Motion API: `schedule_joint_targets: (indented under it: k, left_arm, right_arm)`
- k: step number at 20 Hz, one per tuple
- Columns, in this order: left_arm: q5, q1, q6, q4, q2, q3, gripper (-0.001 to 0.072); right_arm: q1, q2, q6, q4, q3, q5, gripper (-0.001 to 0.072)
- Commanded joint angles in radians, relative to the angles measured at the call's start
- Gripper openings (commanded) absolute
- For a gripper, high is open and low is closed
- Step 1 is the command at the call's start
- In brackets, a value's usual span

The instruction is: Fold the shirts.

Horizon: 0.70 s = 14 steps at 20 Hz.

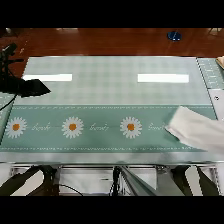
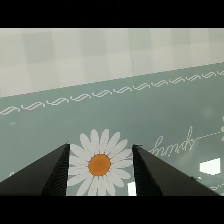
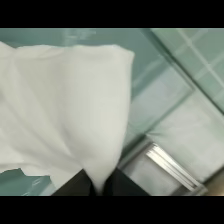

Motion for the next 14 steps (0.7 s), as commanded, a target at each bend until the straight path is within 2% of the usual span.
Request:
schedule_joint_targets:
  k: [1, 8, 11, 14]
  left_arm:
    - [-0.004, 0.0, 0.001, -0.002, -0.001, 0.0, 0.0472]
    - [-0.018, 0.0, 0.003, -0.002, 0.0, 0.0, 0.0472]
    - [-0.023, 0.0, 0.0, -0.002, 0.001, 0.001, 0.0472]
    - [-0.023, 0.0, -0.005, -0.002, 0.001, 0.001, 0.0472]
  right_arm:
    - [-0.184, 0.003, -0.003, -0.205, 0.0, 0.005, 0.0025]
    - [-0.439, -0.121, -0.013, -0.24, -0.016, -0.029, 0.0026]
    - [-0.503, -0.121, -0.002, -0.348, -0.096, -0.057, 0.0026]
    - [-0.583, -0.121, 0.031, -0.363, -0.203, -0.138, 0.0026]
